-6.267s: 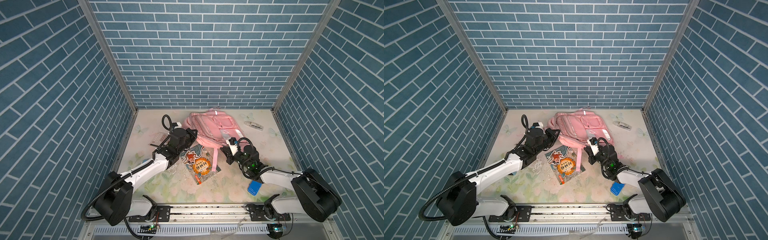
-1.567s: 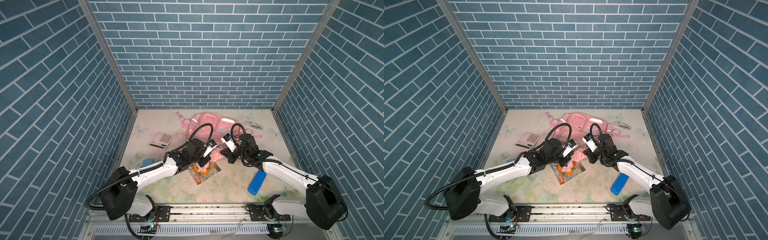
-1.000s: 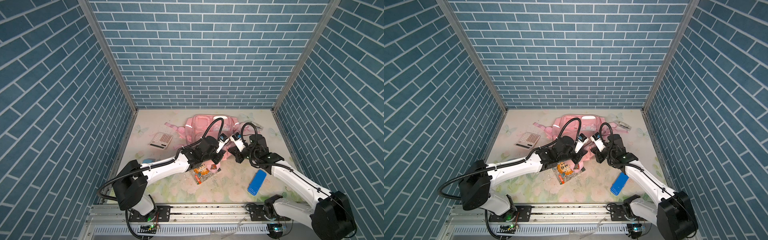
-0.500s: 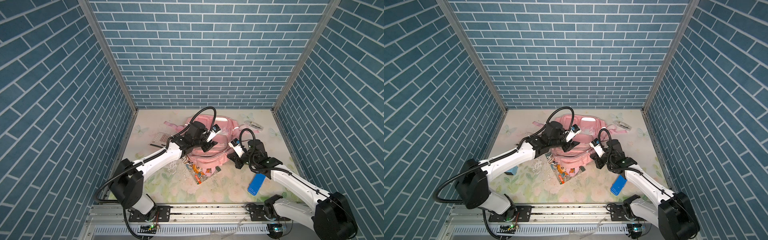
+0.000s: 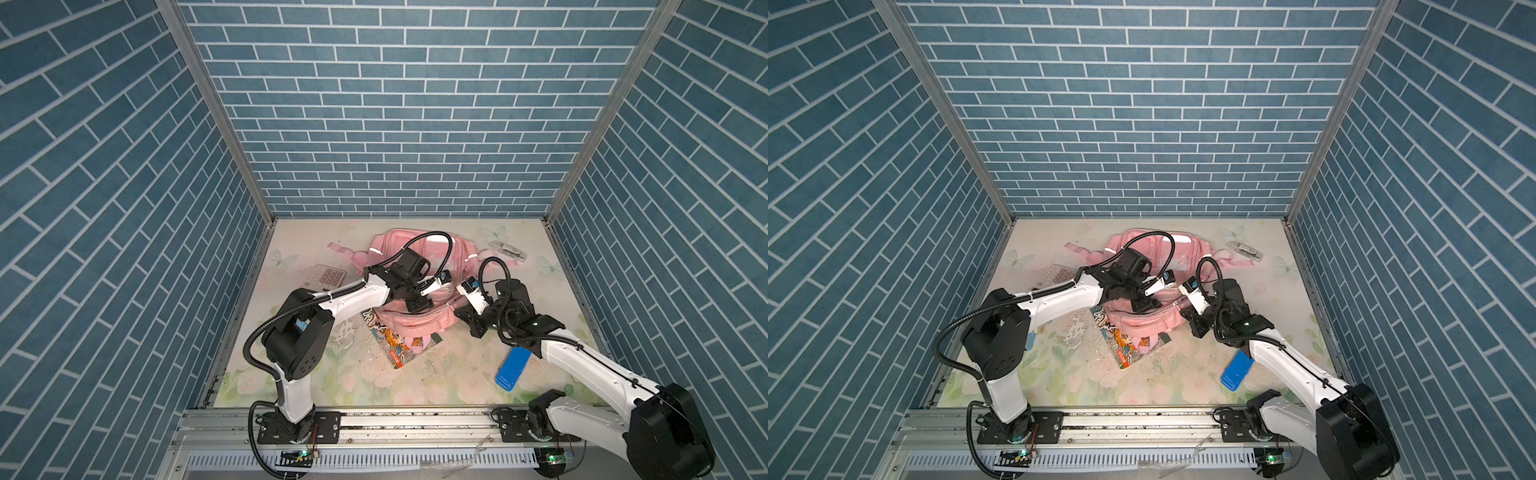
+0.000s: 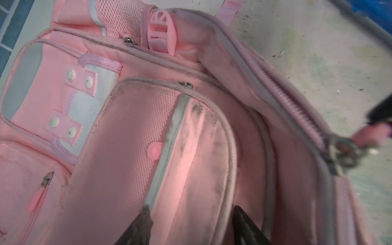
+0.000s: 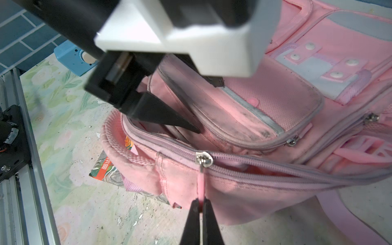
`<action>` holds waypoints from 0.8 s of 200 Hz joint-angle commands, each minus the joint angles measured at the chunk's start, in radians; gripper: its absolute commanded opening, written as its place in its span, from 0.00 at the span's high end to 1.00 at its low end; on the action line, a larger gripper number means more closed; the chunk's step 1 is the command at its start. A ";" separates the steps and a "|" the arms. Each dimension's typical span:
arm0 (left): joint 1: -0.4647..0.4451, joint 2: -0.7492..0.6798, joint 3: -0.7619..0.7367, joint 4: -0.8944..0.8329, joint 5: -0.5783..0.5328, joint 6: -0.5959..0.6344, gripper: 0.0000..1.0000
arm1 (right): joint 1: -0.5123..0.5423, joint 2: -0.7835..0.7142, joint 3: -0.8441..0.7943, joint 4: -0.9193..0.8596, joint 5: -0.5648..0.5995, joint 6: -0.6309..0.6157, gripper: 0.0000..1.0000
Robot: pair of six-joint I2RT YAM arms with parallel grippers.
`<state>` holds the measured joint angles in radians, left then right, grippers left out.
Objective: Pack the student bag
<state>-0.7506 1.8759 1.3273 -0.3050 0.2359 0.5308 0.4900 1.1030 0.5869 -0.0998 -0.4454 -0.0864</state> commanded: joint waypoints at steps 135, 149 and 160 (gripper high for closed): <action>-0.016 -0.030 0.074 0.038 -0.035 -0.159 1.00 | -0.002 -0.012 -0.056 0.184 0.157 -0.016 1.00; -0.012 -0.053 0.072 0.039 -0.023 -0.158 1.00 | -0.002 -0.015 -0.072 0.217 0.149 -0.018 1.00; -0.011 -0.073 0.068 0.043 -0.020 -0.154 1.00 | -0.003 -0.017 -0.084 0.238 0.137 -0.017 1.00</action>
<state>-0.7666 1.8931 1.4075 -0.2859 0.1768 0.3950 0.4854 1.1065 0.5278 0.0380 -0.3153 -0.0853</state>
